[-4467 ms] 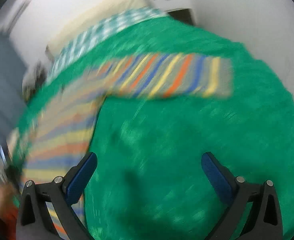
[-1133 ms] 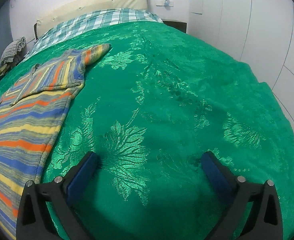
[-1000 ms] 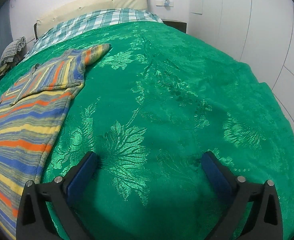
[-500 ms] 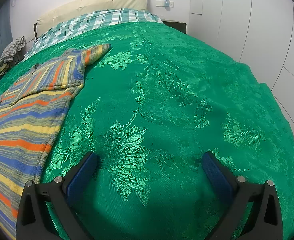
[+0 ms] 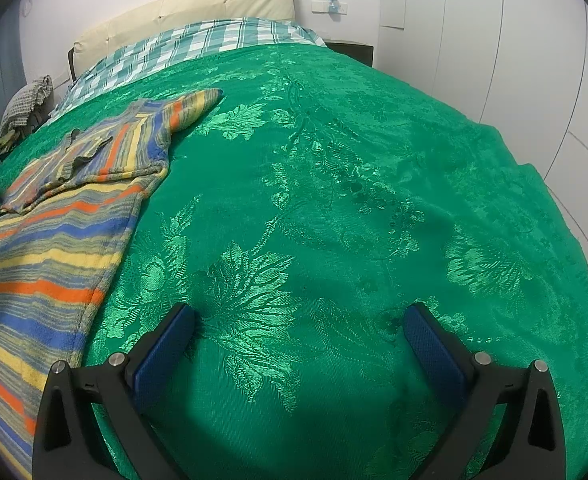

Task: Fold small clothes
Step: 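Fold the held sleeve across the sweater body with the left tool, release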

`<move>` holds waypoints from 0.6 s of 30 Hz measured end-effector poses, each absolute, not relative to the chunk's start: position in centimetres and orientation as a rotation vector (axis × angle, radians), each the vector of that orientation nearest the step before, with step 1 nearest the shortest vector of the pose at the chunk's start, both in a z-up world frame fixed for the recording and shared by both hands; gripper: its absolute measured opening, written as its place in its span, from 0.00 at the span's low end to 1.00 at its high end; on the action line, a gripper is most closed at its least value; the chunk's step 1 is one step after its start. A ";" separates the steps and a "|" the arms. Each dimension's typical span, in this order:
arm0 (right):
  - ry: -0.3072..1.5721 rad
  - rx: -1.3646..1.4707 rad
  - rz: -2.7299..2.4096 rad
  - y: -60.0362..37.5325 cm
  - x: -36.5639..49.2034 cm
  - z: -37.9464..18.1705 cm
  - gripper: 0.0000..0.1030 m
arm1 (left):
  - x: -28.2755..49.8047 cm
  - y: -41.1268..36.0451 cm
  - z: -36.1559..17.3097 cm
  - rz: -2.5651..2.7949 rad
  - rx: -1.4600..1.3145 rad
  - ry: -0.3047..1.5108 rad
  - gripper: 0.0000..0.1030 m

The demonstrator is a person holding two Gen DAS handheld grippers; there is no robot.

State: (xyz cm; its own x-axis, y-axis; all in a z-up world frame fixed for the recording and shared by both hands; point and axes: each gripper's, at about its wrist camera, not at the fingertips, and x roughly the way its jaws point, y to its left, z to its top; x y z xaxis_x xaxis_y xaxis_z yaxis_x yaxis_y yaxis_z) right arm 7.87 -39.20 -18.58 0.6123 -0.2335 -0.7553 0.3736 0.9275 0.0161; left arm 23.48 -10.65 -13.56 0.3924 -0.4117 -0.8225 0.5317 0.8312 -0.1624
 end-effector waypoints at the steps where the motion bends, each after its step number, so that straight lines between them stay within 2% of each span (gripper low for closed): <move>1: 0.842 0.178 -0.353 -39.2 7.9 -18.6 1.00 | 23.0 -8.6 -13.5 -0.585 0.129 0.998 0.73; 8: 0.844 0.170 -0.359 -39.0 8.0 -18.6 1.00 | 28.6 1.7 -14.3 -0.357 0.107 0.998 0.73; 14: 0.845 0.164 -0.363 -38.9 8.2 -18.6 1.00 | 32.8 -1.0 -16.1 -0.361 0.209 0.960 0.73; 15: 0.845 0.165 -0.363 -38.9 8.2 -18.6 1.00 | 33.2 -1.9 -16.4 -0.323 0.244 0.930 0.66; 16: 0.845 0.165 -0.363 -38.9 8.2 -18.6 1.00 | 33.5 -1.9 -16.7 -0.275 0.268 0.912 0.51; 17: 0.846 0.165 -0.363 -38.9 8.2 -18.6 1.00 | 33.9 -1.1 -17.5 -0.167 0.284 0.910 0.19; 18: 0.845 0.164 -0.363 -38.9 8.2 -18.6 1.00 | 34.2 0.1 -18.1 -0.147 0.203 0.942 0.17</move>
State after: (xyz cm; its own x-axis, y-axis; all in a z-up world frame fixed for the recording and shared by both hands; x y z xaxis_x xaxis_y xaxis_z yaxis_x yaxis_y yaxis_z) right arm 8.15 -38.89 -18.61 0.6068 -0.2477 -0.7553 0.3769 0.9263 -0.0010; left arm 34.24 0.06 -18.14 0.5800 -0.0366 -0.8138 0.2135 0.9709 0.1085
